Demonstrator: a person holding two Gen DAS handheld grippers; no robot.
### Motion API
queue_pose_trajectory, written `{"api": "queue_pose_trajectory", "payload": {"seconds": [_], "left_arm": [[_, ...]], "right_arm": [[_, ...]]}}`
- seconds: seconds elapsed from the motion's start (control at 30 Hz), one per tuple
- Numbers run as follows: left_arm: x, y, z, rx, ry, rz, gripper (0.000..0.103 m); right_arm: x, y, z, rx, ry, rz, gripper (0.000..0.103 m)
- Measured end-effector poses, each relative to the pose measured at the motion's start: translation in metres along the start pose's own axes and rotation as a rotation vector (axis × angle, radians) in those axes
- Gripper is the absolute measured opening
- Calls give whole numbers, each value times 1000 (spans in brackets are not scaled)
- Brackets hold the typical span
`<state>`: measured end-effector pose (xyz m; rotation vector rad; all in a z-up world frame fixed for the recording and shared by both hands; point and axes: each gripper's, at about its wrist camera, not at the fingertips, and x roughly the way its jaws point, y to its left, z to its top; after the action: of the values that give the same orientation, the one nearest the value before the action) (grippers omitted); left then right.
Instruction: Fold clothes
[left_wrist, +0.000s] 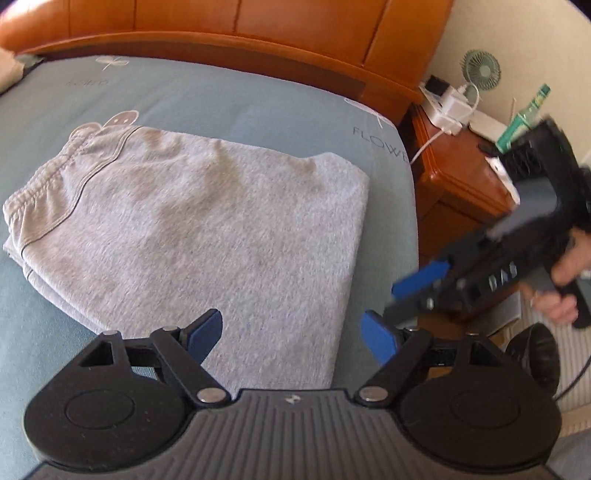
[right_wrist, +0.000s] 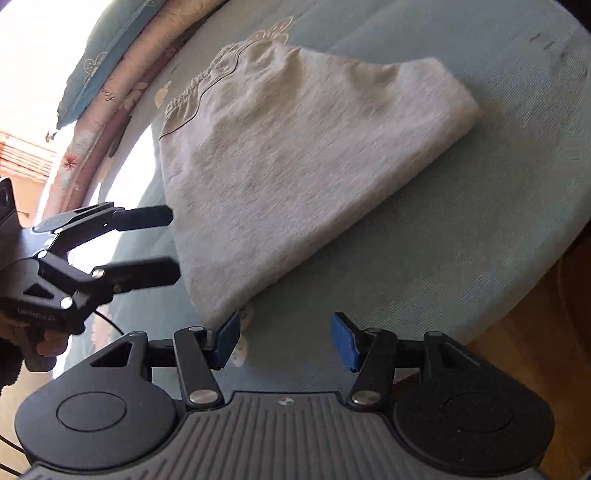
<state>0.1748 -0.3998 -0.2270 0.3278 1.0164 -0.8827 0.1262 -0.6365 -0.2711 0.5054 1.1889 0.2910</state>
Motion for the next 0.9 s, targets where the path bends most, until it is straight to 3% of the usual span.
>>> {"api": "queue_pose_trajectory", "payload": {"seconds": [0.07,0.13,0.27,0.4,0.5,0.63,0.77,0.9], "left_arm": [[5,-12,-8,68,24,12,82],[10,-23,-16,127,41,26,82],[20,-23,-22,57,111,38,82],[2,-15,-16,10,76,37,82],[-7,-4,-3,39,7,94,83],[6,17,15,93,-55,187,83],[27,44,20,43,-28,230,83],[13,49,15,-4,-23,228,83]], "right_arm": [[-15,-9,19,-58,-78,-83,60],[-20,-18,41,-109,-124,-113,60],[1,-30,70,-126,-141,-122,60],[2,-22,76,-149,-136,-179,59],[-10,-6,78,-217,-165,-207,62],[-6,5,101,-274,-199,-176,63],[20,19,126,-322,-189,-115,64],[38,20,132,-325,-142,-196,64]]}}
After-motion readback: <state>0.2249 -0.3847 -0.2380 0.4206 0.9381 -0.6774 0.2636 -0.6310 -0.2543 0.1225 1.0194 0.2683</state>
